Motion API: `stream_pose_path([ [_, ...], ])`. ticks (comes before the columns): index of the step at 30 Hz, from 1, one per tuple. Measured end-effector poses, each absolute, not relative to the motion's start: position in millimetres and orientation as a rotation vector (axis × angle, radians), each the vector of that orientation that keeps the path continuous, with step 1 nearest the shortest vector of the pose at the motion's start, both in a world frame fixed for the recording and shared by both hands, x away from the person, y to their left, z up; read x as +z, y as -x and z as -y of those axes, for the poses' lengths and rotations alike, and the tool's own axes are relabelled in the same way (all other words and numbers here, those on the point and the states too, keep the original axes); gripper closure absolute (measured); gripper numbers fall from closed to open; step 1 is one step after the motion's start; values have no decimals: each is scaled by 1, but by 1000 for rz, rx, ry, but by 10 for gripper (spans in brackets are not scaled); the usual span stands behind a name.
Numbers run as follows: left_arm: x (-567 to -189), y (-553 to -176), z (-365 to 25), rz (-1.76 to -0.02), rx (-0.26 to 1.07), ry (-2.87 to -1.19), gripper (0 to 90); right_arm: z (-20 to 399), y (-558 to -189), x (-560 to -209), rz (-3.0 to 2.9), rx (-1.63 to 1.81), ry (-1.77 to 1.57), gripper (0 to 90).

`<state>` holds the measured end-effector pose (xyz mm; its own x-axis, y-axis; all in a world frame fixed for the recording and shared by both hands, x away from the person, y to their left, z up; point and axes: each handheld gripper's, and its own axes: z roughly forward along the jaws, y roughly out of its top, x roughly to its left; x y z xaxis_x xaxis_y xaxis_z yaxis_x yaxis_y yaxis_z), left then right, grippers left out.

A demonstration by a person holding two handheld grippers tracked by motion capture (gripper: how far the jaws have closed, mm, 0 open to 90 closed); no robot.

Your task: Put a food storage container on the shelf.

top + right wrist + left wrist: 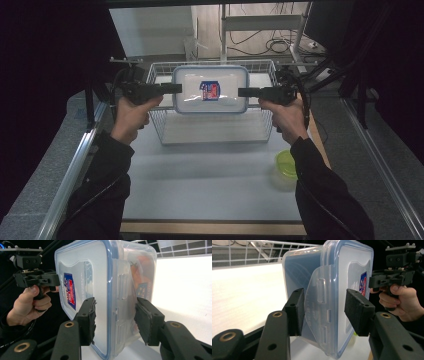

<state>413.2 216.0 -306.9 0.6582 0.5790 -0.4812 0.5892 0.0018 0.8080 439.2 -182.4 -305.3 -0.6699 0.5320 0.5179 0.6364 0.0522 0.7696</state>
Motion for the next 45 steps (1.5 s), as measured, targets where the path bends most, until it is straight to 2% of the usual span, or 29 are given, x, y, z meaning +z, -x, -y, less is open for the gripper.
stream_pose_path([
  [14,-310,-448,-219,-993,-39,-1603,514,180,-471,-296,2219,-1677,1258,522],
  [27,-322,-461,-218,-1020,-77,-1577,516,180,-490,-303,2183,-1650,1303,521],
  [33,-319,-457,-210,-985,37,-1655,470,182,-492,-308,2158,-1679,1292,515],
  [38,-320,-456,-208,-978,70,-1683,446,181,-491,-308,2193,-1692,1286,501],
  [40,-321,-456,-206,-986,95,-1708,403,180,-491,-308,2218,-1695,1301,483],
  [44,-324,-456,-202,-991,140,-1771,399,178,-492,-309,2233,-1699,1319,457],
  [45,-324,-455,-202,-996,147,-1747,360,179,-492,-309,2244,-1708,1320,511],
])
